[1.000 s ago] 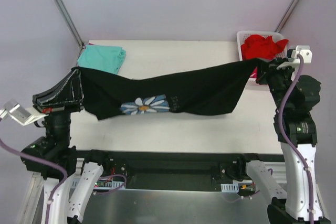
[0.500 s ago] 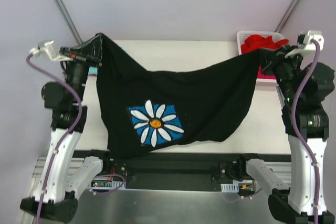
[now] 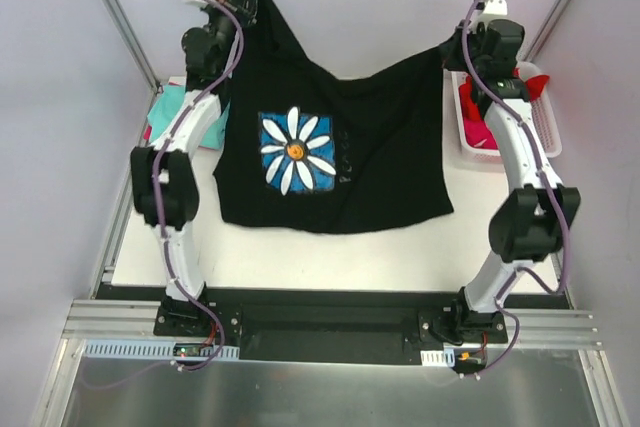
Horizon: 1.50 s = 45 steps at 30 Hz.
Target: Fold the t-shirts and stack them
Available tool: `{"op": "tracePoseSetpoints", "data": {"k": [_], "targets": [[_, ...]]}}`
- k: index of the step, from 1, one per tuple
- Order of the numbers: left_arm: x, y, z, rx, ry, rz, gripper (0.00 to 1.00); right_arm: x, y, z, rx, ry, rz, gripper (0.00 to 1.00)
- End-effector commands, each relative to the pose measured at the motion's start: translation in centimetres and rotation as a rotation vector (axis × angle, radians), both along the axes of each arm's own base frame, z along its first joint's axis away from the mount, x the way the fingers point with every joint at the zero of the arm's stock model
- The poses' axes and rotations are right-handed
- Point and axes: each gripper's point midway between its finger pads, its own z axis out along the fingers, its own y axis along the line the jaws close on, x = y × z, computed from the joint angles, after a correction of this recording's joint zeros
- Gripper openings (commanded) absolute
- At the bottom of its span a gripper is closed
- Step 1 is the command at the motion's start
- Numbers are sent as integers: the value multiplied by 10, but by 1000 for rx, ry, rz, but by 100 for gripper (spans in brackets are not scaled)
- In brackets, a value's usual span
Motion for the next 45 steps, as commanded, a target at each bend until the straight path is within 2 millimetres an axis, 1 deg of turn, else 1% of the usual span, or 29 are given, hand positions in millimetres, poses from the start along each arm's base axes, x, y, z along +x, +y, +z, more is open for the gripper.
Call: {"op": "tracePoseSetpoints", "data": {"k": [1,2,4,5,7,8,9,11,13,14,15,16,17,18,19,20,21,22,23,24,25,26,27,28,30,37,39,41,45], "targets": [[-86,-14,191,-34,-565,-158,0,-26,20,201,68,-510,144,1],[-97,-15,209,-29,-607,-163,0,-30,20,215,70,-542,151,1],[-133,-7,250,-38,-699,-124,0,-62,18,273,73,-674,158,1],[-163,-1,270,-40,-760,-110,0,-75,19,291,78,-722,162,1],[-201,1,288,-14,-862,-106,0,-123,20,337,80,-870,188,1],[-235,3,304,-7,-918,-115,0,-139,20,348,92,-907,198,1],[-247,2,307,5,-937,-120,0,-171,20,368,87,-972,204,1],[-299,6,323,17,-1031,-116,0,-191,17,376,91,-1016,195,1],[-303,6,317,27,-1019,-98,0,-223,13,386,74,-1063,183,1],[-322,12,322,27,-1043,-73,0,-230,13,386,72,-1067,184,1],[-311,9,312,39,-1007,-74,0,-219,14,370,59,-1027,179,1],[-309,8,308,42,-997,-72,0,-234,12,373,60,-1048,175,1],[-323,11,308,34,-1022,-70,0,-230,12,363,60,-1024,174,1],[-305,7,291,46,-971,-81,0,-218,13,345,57,-978,174,1],[-307,7,283,44,-970,-83,0,-218,15,337,55,-962,182,1],[-329,11,281,37,-1009,-84,0,-227,16,334,51,-961,192,1],[-304,10,252,32,-928,-82,0,-230,17,327,47,-946,200,1],[-304,11,238,28,-906,-78,0,-213,18,294,51,-867,199,0],[-325,15,232,18,-916,-73,0,-237,17,295,47,-890,203,1],[-308,14,194,23,-844,-72,0,-235,18,280,50,-861,203,1],[-310,18,182,0,-824,-58,0,-225,15,253,58,-803,186,1],[-329,23,178,-13,-836,-54,0,-229,15,245,60,-791,182,1],[-315,22,154,-8,-763,-46,0,-238,14,243,60,-798,179,1],[-315,23,151,-6,-746,-39,0,-236,14,237,62,-779,178,1],[-323,21,159,28,-763,-28,0,-227,16,233,67,-749,187,1],[-309,16,203,97,-776,12,0,-212,17,254,89,-742,180,1],[-292,14,212,102,-763,20,0,-214,16,267,87,-768,175,1],[-274,11,216,91,-753,12,0,-197,16,267,79,-738,165,1],[-259,7,219,65,-746,-22,0,-186,14,275,69,-732,150,1]]}}
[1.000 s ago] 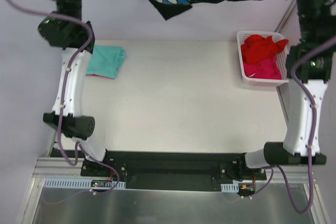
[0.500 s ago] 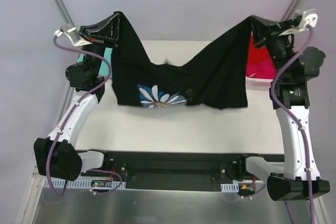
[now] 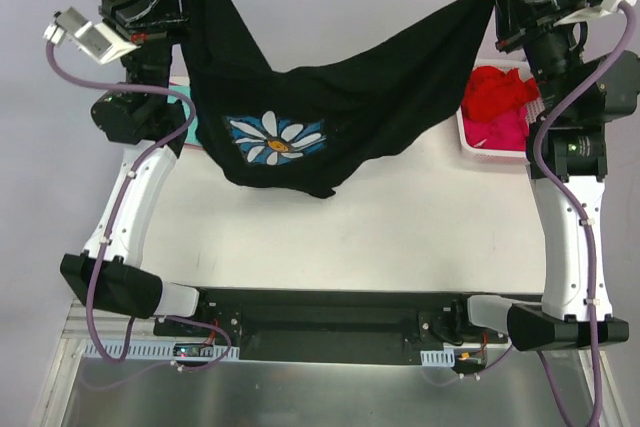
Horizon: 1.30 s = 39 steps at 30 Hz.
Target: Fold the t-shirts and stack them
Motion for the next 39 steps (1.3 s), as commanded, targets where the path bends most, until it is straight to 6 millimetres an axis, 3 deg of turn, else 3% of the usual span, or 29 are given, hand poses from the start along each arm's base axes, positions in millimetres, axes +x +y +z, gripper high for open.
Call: {"op": "tracePoseSetpoints", "data": {"k": [1,4,5,10,24,30,39], "targets": [[20,-6,-1,-5,4,-18,0,2,-6,25,5,-57,-41,1],[16,0,7,-4,2,43,0,5,-8,29,-24,-52,-64,1],[5,4,14,-4,-15,64,0,-2,-11,41,-41,-84,-87,1],[-17,12,26,30,-30,162,0,-17,-25,53,-67,-108,-172,1],[-75,43,43,23,-76,369,0,-46,-70,57,-126,-129,-429,0],[-102,51,48,40,-119,461,0,-59,-81,63,-161,-159,-500,0],[-113,58,46,58,-130,543,0,-66,-90,59,-194,-162,-566,1]]}}
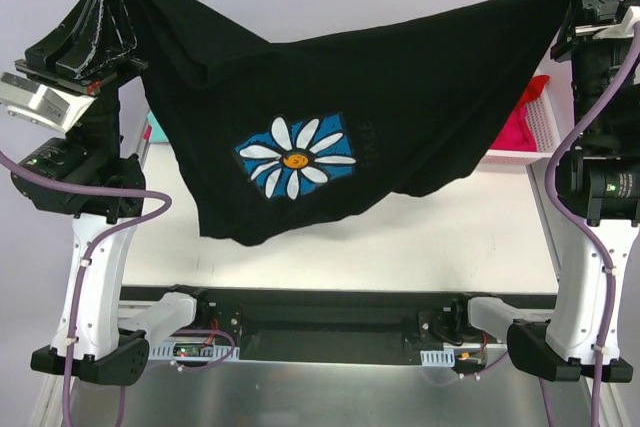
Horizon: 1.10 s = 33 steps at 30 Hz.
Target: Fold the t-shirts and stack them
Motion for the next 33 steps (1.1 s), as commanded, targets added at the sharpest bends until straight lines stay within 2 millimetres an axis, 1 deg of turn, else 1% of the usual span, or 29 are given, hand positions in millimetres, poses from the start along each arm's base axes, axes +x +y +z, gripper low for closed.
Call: {"op": "tracePoseSetpoints", "data": {"k": [1,3,4,5,6,7,9,11,12,13,14,15,16,17,18,19,21,22,24,25,26,27,28,30,31,32,33], "targets": [[-21,13,9,-22,-72,71,0,-21,-13,19,-3,-81,-70,0],[-22,10,8,-20,-72,50,0,-28,-11,22,5,-94,-56,0],[-26,10,10,-17,-81,41,0,-30,-11,24,7,-99,-51,0],[-28,8,11,-9,-81,34,0,-37,-10,27,12,-109,-46,0],[-30,5,12,6,-82,22,0,-39,-10,25,13,-95,-45,0],[-38,5,17,5,-95,16,0,-45,-9,28,19,-104,-37,0],[-44,4,20,14,-105,10,0,-61,-7,34,26,-129,-16,0],[-58,1,24,19,-120,-32,0,-72,-3,38,51,-141,19,0],[-64,0,25,21,-122,-54,0,-85,1,40,60,-157,45,1],[-75,-3,27,37,-139,-69,0,-92,3,42,68,-166,63,0],[-81,-3,27,38,-145,-77,0,-100,6,43,95,-171,94,0],[-88,-3,29,34,-151,-94,0,-119,9,47,97,-199,118,1],[-104,-3,31,40,-176,-104,0,-130,11,49,103,-217,134,0],[-113,-3,31,44,-187,-107,0,-138,13,48,126,-226,162,1],[-122,-2,31,47,-199,-113,0,-162,15,52,123,-263,182,0],[-141,-1,30,49,-225,-115,0,-172,17,52,121,-278,197,1],[-161,1,26,50,-248,-128,0,-190,19,51,134,-307,221,0],[-181,3,22,46,-274,-134,0,-210,19,53,134,-338,229,0],[-197,5,18,39,-287,-153,0,-229,19,56,146,-367,238,1],[-211,8,17,34,-307,-155,0,-240,19,58,148,-383,242,0],[-219,10,17,27,-320,-157,0,-245,19,60,152,-388,249,1],[-224,10,18,27,-328,-159,0,-257,20,65,148,-414,259,1],[-235,12,21,25,-351,-152,0,-265,21,69,149,-427,268,1],[-244,11,30,39,-376,-152,0,-267,22,74,149,-432,279,0],[-244,10,32,47,-378,-151,0,-276,22,80,144,-456,280,1],[-244,9,35,53,-378,-152,0,-269,23,82,143,-442,280,0],[-241,8,38,55,-375,-155,0,-269,24,84,138,-443,282,0]]}}
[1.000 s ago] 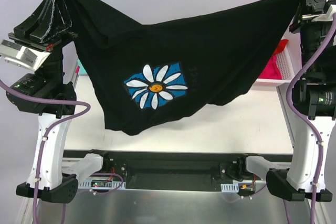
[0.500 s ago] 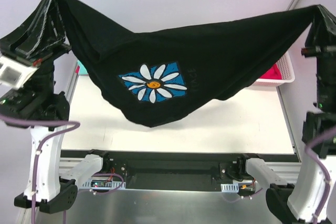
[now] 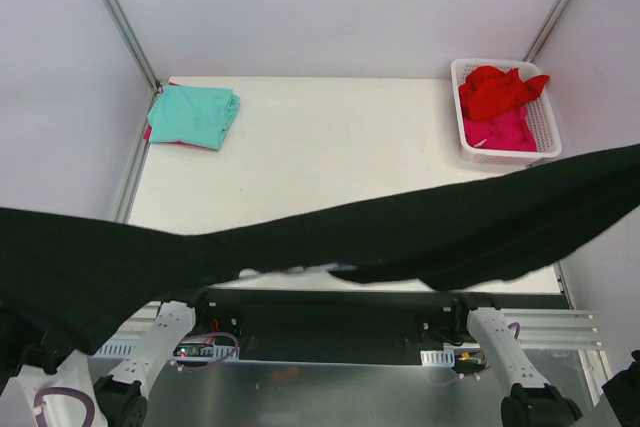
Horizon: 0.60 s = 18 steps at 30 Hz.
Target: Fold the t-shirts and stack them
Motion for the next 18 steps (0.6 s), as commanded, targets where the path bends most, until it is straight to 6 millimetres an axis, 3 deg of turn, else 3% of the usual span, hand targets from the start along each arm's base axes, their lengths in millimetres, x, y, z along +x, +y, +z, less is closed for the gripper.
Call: {"op": "tracePoseSetpoints", "data": {"k": [1,4,11,12,14,15,17,18], "targets": [[30,-8,15,21,24,5,0,17,4,16,2,0,22,1],[57,-11,18,23,54,10,0,39,5,15,-9,31,18,0],[139,-18,0,8,148,21,0,124,7,-14,-40,155,-9,0],[162,-21,-7,12,181,29,0,144,6,-27,-49,195,-19,1],[182,-23,-13,9,196,34,0,171,6,-37,-57,228,-30,0],[208,-26,-22,13,234,43,0,189,6,-47,-61,257,-35,0],[229,-27,-29,7,240,58,0,221,6,-57,-77,285,-47,0],[258,-29,-40,6,282,65,0,236,7,-62,-82,304,-49,0]]}}
